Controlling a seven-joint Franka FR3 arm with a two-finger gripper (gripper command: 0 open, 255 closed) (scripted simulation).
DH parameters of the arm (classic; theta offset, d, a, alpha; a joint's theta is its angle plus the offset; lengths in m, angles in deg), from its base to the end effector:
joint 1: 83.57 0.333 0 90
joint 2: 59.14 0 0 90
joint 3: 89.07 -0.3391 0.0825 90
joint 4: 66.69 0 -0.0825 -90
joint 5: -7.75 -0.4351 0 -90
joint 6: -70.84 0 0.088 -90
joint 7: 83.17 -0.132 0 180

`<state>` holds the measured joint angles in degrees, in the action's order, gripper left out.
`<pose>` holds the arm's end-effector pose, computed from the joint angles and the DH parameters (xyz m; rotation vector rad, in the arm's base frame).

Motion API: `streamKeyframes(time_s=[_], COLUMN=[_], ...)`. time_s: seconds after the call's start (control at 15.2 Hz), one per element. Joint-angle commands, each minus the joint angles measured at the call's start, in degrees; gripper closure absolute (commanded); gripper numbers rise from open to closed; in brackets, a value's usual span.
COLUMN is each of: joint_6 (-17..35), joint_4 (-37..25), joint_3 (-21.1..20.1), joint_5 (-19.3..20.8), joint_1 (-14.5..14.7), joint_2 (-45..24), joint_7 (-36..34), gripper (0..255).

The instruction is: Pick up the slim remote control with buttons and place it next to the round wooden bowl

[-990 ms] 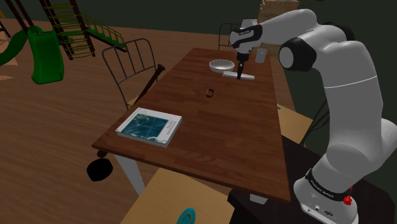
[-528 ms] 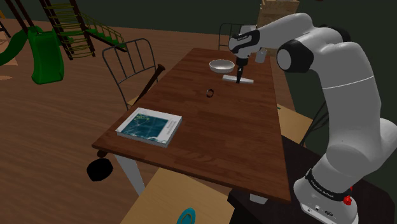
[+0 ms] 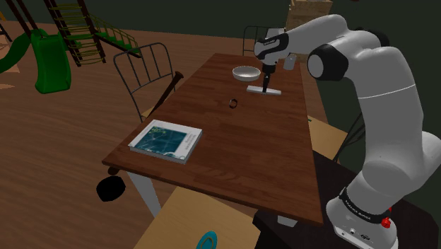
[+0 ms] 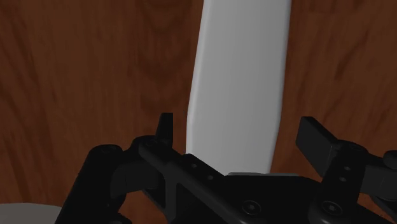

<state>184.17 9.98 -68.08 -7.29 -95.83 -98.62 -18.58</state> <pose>0.7013 -0.3640 0.3128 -3.0270 -0.8032 -0.0085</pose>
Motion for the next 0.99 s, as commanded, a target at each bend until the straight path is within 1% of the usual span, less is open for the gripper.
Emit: streamKeyframes(time_s=[0.0, 0.13, 0.4, 0.92], joint_6=[0.0, 0.0, -6.0, -6.0], joint_4=[0.0, 0.0, -4.2, -4.2], joint_3=[0.0, 0.0, 0.5, 0.5], joint_5=[0.0, 0.0, 0.8, 0.8], joint_1=[0.0, 0.0, -0.2, -0.2], joint_2=[0.0, 0.0, 2.0, 2.0], joint_7=[0.0, 0.0, -0.7, -0.7], gripper=[0, 0, 0, 0])
